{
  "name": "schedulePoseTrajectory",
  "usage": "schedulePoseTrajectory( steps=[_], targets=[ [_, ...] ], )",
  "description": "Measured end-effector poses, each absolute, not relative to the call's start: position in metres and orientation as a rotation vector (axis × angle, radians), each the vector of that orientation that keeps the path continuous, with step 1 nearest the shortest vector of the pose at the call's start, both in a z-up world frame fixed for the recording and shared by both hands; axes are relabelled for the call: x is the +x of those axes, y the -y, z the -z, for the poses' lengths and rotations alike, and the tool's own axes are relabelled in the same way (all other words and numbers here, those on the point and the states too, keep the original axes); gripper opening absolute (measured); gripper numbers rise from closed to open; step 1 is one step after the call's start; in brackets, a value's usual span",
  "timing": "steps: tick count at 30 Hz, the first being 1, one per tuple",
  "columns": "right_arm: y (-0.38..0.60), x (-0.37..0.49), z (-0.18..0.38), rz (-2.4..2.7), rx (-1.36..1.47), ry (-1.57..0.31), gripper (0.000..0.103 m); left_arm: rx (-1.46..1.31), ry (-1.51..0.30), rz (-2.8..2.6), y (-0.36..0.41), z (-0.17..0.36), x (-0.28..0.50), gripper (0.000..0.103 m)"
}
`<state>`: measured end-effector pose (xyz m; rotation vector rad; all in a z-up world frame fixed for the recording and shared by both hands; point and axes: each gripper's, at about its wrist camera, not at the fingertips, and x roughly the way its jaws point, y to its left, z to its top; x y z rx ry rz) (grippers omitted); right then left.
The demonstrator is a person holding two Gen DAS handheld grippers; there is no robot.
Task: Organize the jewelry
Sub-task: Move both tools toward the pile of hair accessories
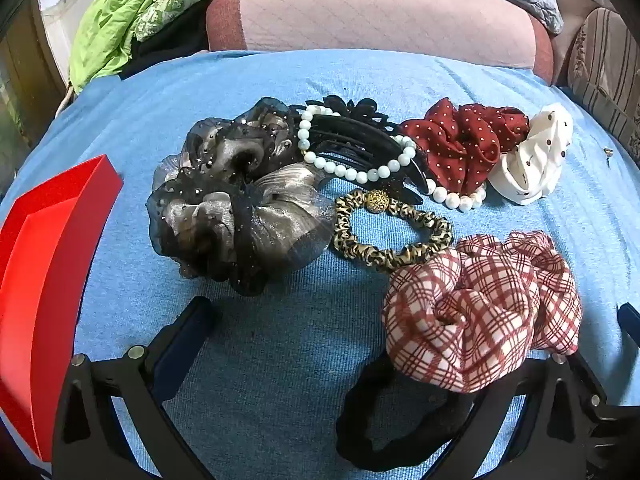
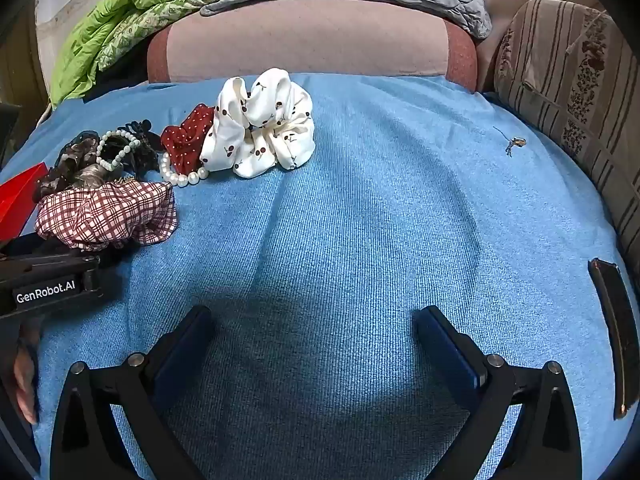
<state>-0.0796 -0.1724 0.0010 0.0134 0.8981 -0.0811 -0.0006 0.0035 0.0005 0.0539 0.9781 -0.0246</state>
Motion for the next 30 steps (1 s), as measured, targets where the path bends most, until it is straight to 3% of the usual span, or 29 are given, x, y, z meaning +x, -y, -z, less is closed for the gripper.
schedulePoseTrajectory(
  steps=[5, 14, 25, 30],
  targets=[
    [0.174, -0.081, -0.002, 0.076, 0.023, -0.902, 0.103, 0.083, -1.028, 0.032, -0.007, -0.012, -0.003, 0.103],
    [0.172, -0.075, 0.001, 0.081, 0.045, -0.981, 0.103, 0.082, -0.961, 0.072, -0.065, -0.061, -0.086, 0.103],
    [0.161, -0.132, -0.007, 0.139, 0.079, -0.949, 0.103, 0.062, -0.898, 0.146, -0.033, -0.104, -0.14, 0.103],
    [0.158, -0.16, -0.031, 0.147, 0.146, -0.918, 0.099, 0.05, -0.778, 0.164, -0.032, -0.128, -0.163, 0.103]
  ],
)
